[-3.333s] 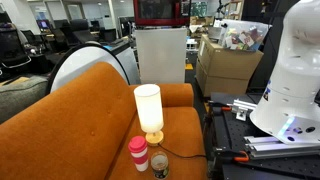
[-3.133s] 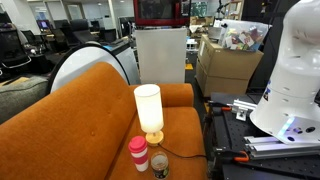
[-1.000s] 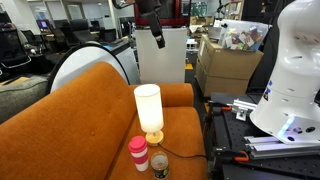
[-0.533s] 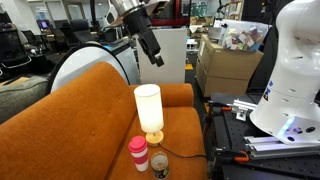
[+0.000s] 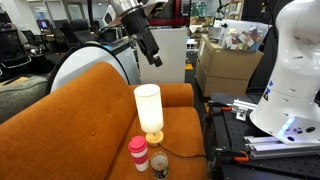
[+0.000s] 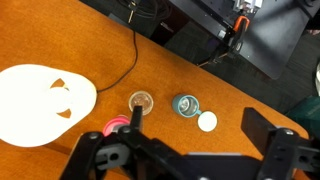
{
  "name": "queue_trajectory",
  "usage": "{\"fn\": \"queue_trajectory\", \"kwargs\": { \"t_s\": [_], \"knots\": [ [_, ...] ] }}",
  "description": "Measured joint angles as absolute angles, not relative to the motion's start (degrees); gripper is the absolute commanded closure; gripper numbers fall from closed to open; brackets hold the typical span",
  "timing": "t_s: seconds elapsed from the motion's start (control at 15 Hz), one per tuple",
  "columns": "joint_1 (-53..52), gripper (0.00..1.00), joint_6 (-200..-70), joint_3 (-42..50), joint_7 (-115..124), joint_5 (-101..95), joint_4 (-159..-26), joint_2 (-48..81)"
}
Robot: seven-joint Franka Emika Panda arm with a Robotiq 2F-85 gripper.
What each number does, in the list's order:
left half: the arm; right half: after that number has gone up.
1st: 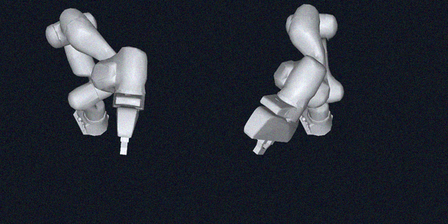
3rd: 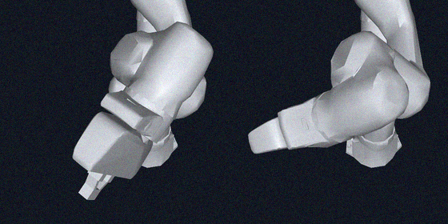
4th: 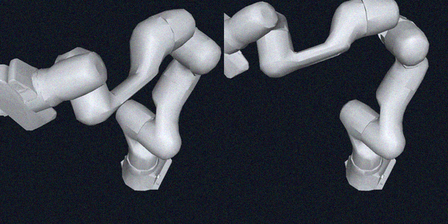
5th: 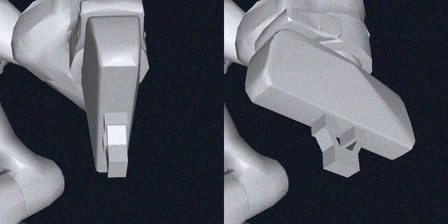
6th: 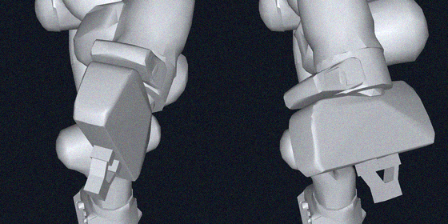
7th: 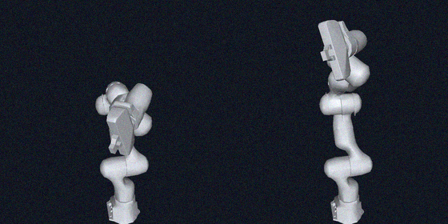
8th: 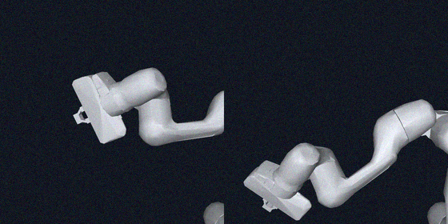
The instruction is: Remove the lid from the bottle and put it on the couch
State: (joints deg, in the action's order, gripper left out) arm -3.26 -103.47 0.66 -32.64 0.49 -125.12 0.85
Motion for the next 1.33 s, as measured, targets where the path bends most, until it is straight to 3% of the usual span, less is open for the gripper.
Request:
{"fn": "queue_trajectory", "kwargs": {
  "t_s": [0.73,1.33],
  "knots": [
    [-4.1,0.00,-135.4,-4.4,-38.6,-3.9,-128.6,12.2],
    [-3.8,0.00,-137.4,-4.4,-38.6,-6.2,-126.7,15.4]
  ]
}}
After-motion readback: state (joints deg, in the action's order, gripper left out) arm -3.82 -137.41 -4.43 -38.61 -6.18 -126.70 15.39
